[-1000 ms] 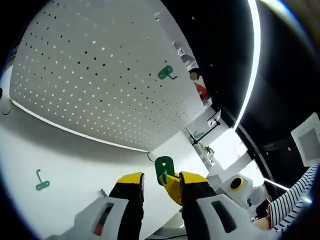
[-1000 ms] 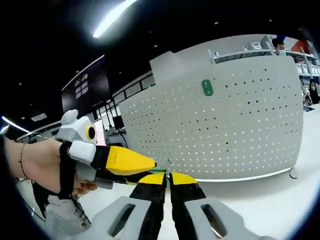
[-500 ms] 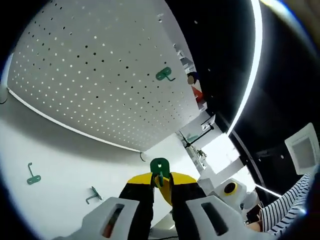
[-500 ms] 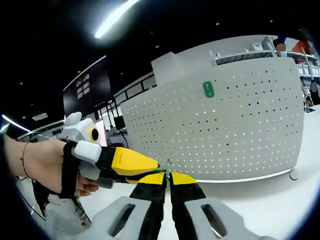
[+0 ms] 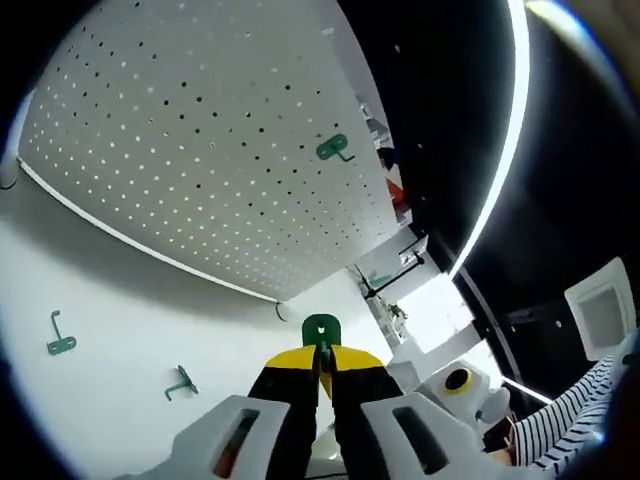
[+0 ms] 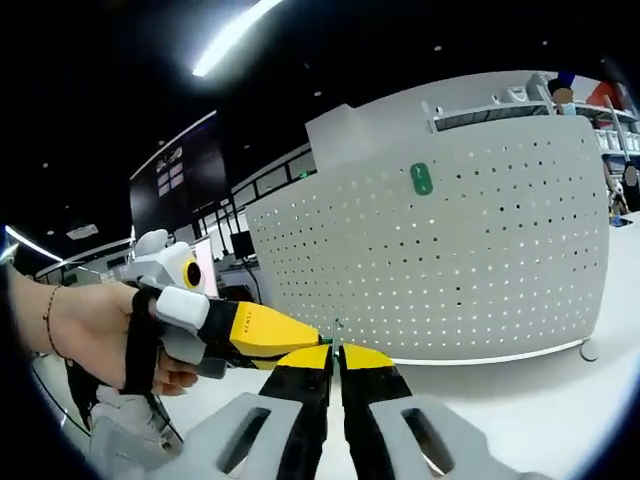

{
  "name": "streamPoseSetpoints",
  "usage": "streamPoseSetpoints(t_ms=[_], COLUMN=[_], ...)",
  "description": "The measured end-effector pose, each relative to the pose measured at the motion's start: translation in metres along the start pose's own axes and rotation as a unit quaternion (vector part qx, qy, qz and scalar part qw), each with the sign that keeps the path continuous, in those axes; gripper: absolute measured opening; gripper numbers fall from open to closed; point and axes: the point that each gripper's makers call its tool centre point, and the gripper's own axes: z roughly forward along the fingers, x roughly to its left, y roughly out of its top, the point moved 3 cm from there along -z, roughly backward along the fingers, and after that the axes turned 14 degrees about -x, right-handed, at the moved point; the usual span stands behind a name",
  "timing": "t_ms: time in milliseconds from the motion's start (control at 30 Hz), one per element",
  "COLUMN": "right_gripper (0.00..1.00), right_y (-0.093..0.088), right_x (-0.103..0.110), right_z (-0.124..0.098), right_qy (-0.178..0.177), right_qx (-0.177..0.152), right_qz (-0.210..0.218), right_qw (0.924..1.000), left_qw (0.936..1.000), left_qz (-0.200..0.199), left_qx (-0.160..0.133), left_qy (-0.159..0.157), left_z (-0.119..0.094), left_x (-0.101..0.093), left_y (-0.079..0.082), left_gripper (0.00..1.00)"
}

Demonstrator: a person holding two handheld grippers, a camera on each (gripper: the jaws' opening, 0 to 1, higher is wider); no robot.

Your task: Insert the hook assembly into the mounting plate slot until the hook locks in place.

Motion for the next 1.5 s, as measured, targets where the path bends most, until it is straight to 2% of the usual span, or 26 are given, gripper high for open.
streamPoseSetpoints(t_ms=[167, 500, 633, 667, 733, 833, 900, 967, 1000, 1067, 1133, 1200, 1300, 1333, 1433, 1467, 1500], right_gripper=[0.0, 0.02, 0.02, 0.02, 0.04, 0.07, 0.08, 0.09, 0.1, 0.11, 0.11, 0.12, 0.17, 0.19, 0.29, 0.3, 0.31], right_y=[0.0, 0.001, 0.005, 0.006, 0.008, 0.01, 0.01, 0.01, 0.01, 0.011, 0.01, 0.009, 0.007, 0.007, 0.004, 0.001, -0.001], right_x=[0.0, 0.001, 0.001, 0.001, 0.002, 0.001, 0.0, -0.002, -0.003, -0.004, -0.005, -0.008, -0.015, -0.018, -0.027, -0.03, -0.033], right_z=[-0.001, 0.003, 0.004, 0.004, 0.004, 0.002, 0.0, -0.002, -0.003, -0.005, -0.008, -0.011, -0.018, -0.021, -0.027, -0.03, -0.033], right_qy=[0.001, 0.01, 0.014, 0.013, 0.014, 0.013, 0.012, 0.008, 0.007, 0.008, 0.011, 0.01, 0.001, -0.003, -0.017, -0.021, -0.026], right_qx=[-0.001, 0.002, 0.004, 0.0, -0.001, 0.004, 0.012, 0.013, 0.013, 0.013, 0.015, 0.022, 0.028, 0.033, 0.041, 0.048, 0.055], right_qz=[-0.002, -0.023, -0.031, -0.032, -0.041, -0.07, -0.074, -0.076, -0.081, -0.096, -0.098, -0.107, -0.123, -0.131, -0.123, -0.12, -0.125], right_qw=[1.0, 0.9997, 0.9994, 0.9994, 0.9991, 0.9974, 0.9971, 0.997, 0.9966, 0.9952, 0.995, 0.994, 0.992, 0.9908, 0.9914, 0.9913, 0.9902], left_qw=[0.9997, 0.9994, 0.9996, 0.9991, 0.9966, 0.9936, 0.9902, 0.9908, 0.9925, 0.9914, 0.9867, 0.9801, 0.9754, 0.9719, 0.9587, 0.9575, 0.9534], left_qz=[-0.022, -0.031, -0.013, 0.009, 0.057, 0.085, 0.111, 0.103, 0.076, 0.088, 0.125, 0.155, 0.171, 0.187, 0.241, 0.244, 0.255], left_qx=[-0.004, -0.013, -0.017, -0.023, -0.035, -0.044, -0.048, -0.058, -0.074, -0.07, -0.071, -0.092, -0.103, -0.105, -0.104, -0.105, -0.11], left_qy=[0.003, 0.013, 0.016, 0.035, 0.049, 0.061, 0.07, 0.067, 0.062, 0.066, 0.076, 0.083, 0.094, 0.098, 0.11, 0.113, 0.117], left_z=[-0.001, -0.002, -0.001, -0.002, -0.003, -0.005, -0.007, -0.007, -0.006, -0.006, -0.007, -0.008, -0.01, -0.01, -0.011, -0.011, -0.012], left_x=[0.001, 0.001, -0.001, 0.004, 0.009, 0.009, 0.01, 0.008, 0.005, 0.005, 0.007, 0.007, 0.007, 0.008, 0.009, 0.008, 0.009], left_y=[0.0, 0.003, 0.007, 0.011, 0.018, 0.023, 0.028, 0.032, 0.036, 0.037, 0.042, 0.049, 0.056, 0.058, 0.063, 0.065, 0.068], left_gripper=[0.03, 0.02, 0.02, 0.02, 0.02, 0.01, 0.01, 0.01, 0.01, 0.01, 0.01, 0.01, 0.01, 0.01, 0.01, 0.01, 0.01])
